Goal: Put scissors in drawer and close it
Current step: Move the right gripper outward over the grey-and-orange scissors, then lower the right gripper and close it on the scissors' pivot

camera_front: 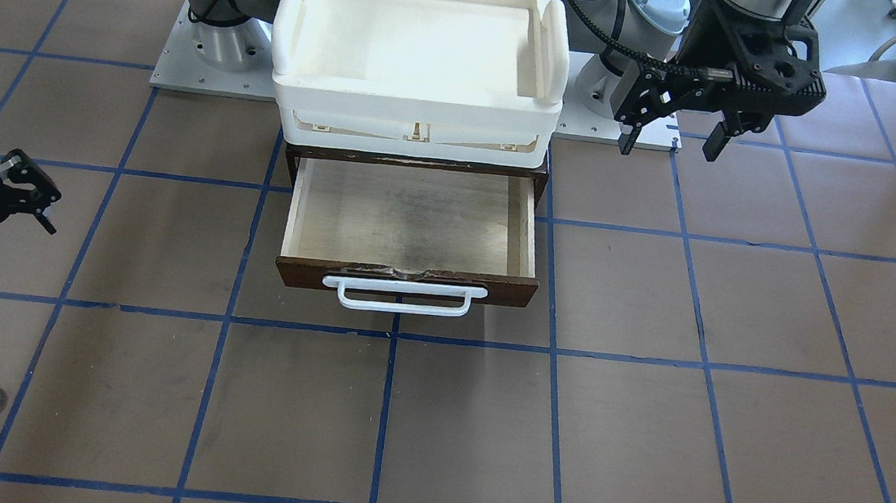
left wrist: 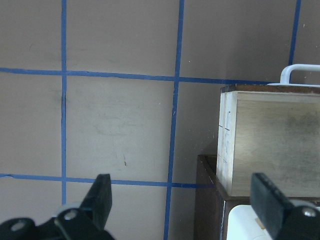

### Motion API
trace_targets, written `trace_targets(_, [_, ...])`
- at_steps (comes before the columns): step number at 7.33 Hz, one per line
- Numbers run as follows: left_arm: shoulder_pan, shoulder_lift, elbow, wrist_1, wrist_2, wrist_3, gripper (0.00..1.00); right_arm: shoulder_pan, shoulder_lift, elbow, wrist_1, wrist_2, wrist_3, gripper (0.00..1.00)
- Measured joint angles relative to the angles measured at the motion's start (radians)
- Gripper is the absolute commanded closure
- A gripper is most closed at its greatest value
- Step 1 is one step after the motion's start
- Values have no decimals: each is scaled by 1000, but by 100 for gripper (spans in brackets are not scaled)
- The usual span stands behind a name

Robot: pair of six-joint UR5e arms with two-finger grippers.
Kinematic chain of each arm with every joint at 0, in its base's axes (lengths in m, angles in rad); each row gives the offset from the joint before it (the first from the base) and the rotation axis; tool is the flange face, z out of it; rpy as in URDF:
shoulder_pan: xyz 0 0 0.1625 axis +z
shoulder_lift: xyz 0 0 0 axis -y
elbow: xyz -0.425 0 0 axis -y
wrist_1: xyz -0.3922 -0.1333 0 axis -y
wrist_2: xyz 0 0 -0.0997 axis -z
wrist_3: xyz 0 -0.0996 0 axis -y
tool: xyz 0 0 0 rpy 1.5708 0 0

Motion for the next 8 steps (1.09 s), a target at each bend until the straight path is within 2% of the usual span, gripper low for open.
trace_targets(2, [3, 1, 0, 0, -1, 0, 0, -69, 86, -3, -75, 5, -198, 0])
trace_targets(6, [6, 3, 0, 0, 0, 2, 0, -127, 202, -7, -251, 5, -452, 1])
trace_targets(8, [8, 3, 0, 0, 1, 2, 0, -155, 285, -60, -299, 3, -546, 1])
